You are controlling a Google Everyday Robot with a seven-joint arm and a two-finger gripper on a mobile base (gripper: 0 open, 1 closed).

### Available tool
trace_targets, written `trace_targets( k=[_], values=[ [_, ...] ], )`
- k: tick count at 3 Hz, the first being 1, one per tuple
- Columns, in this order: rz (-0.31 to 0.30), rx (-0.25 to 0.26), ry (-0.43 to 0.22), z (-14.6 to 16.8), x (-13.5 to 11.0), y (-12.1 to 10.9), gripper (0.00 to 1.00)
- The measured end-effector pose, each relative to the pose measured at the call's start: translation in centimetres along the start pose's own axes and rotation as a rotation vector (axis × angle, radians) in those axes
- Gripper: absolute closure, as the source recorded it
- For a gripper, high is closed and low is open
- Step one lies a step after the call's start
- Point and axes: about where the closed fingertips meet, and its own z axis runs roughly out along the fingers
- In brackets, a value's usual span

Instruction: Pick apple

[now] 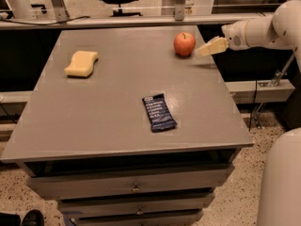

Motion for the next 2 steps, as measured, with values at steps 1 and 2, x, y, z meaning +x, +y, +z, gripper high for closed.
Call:
trace_targets(
  k=[1,2],
  values=[
    [0.039,-0.04,-0.068,2.5,-0.9,0.3,0.0],
    [0.057,-0.094,-0.111,4.6,-2.1,1.6,0.0]
  ],
)
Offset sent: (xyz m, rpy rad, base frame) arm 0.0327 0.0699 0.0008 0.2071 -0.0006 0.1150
